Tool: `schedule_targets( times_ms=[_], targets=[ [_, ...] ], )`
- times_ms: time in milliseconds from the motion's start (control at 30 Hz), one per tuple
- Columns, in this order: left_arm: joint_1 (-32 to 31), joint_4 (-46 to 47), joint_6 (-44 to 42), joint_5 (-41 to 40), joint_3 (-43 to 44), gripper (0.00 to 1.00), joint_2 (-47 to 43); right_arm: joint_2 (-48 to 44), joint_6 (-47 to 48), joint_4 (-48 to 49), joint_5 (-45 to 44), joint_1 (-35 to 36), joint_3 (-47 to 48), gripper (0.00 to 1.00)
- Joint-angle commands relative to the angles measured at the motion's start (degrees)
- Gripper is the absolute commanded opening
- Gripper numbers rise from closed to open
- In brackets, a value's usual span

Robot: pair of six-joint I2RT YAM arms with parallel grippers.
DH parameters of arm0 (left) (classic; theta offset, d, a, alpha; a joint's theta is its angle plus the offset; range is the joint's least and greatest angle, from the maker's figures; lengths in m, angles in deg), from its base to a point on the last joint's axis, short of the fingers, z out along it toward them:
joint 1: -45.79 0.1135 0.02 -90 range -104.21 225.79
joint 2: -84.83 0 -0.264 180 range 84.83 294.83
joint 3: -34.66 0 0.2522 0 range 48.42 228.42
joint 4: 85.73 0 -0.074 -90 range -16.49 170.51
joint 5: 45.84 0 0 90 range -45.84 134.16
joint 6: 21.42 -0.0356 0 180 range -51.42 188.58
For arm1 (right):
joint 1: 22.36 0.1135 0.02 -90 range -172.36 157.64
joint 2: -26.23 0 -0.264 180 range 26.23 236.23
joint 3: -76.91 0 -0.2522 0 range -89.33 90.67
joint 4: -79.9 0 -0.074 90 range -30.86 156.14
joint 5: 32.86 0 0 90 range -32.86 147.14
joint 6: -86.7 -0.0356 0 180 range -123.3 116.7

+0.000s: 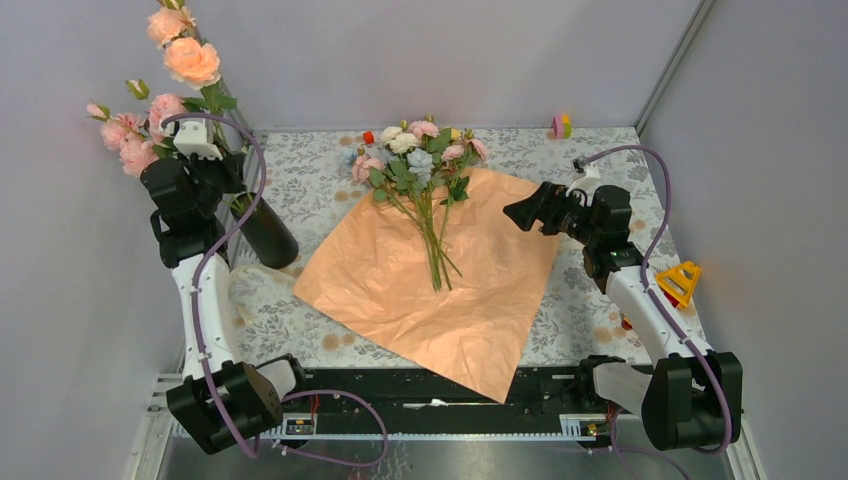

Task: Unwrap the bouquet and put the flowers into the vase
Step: Insert the fake flower into the vase.

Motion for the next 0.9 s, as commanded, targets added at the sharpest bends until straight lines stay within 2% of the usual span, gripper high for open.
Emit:
schedule_targets(
  times_ms=[0,267,533,867],
  targets=[
    [0.7,5.9,0.6,-2.5,-2.5,0.0,-2.0,-0.7,-0.2,3.2,1.9,-0.3,-0.1,0.94],
    [0.9,10.4,7.0,-2.8,-10.4,0.0,-3.9,0.7,-1.6,5.8,3.1,-0.2,-0.5,0.93],
    [0.9,9.7,6.1,-6.3,-15.3,0.0,-6.5,2.6,-2.6,7.3,4.7,-0.3,0.1,0.93],
    [0.9,8.1,5.2,-7.3,-17.4,0.07,-4.8,3.1,-4.2,9.3,5.7,-0.3,-0.2,0.93]
  ],
)
